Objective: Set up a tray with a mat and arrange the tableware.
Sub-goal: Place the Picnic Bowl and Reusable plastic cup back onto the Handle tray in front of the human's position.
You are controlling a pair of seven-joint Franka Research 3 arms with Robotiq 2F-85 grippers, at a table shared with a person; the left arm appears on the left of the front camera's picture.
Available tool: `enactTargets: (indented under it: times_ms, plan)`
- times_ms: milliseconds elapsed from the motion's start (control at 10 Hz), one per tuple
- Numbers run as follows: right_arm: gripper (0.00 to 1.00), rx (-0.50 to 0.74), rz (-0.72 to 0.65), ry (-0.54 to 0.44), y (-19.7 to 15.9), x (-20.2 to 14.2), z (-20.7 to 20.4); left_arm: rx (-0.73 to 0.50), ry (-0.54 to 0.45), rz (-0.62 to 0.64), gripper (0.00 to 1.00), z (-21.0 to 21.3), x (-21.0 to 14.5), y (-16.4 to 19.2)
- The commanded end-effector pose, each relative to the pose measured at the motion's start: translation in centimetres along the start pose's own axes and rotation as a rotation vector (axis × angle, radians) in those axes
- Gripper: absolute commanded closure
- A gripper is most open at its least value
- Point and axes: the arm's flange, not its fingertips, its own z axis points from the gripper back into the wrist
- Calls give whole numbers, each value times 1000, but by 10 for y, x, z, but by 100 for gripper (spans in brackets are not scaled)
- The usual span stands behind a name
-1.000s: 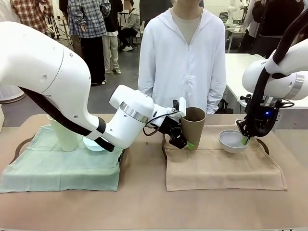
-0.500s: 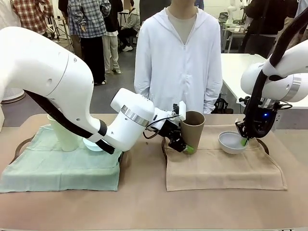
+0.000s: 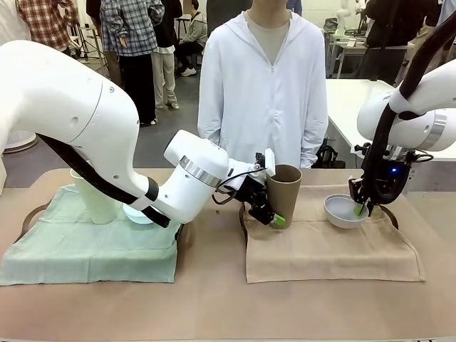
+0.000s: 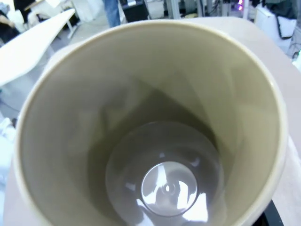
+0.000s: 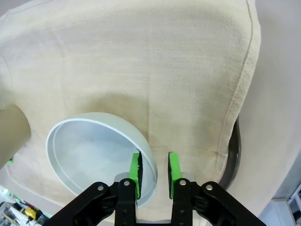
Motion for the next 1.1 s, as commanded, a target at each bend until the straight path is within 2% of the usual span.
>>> enactTargets:
  times_ms: [0, 100, 200, 300, 400, 600, 700, 1000]
  plan:
    - [0, 27, 16, -15, -7, -7, 14, 14, 29, 29, 0, 14, 3, -4]
    - [52, 30, 19, -21, -10, -12, 21, 5, 28, 55, 0, 21, 1, -7]
    - [0, 32, 20, -21, -13, -17, 28, -12, 34, 95, 0, 31, -2, -11]
    - [32, 35, 18, -28, -15, -20, 34, -39, 37, 102, 0, 40, -5, -14]
    - [0, 32, 22, -23, -17, -25, 40, -71, 48, 99, 0, 50, -5, -23]
    - [0, 34, 47, -8, -19, -45, 61, -125, 108, 111, 0, 87, 0, -45]
    - [0, 32, 67, -10, -16, -56, 74, -114, 146, 141, 0, 110, 11, -56]
    - [0, 1, 131, -29, 1, -87, 109, 116, 373, 334, 0, 185, 67, -92]
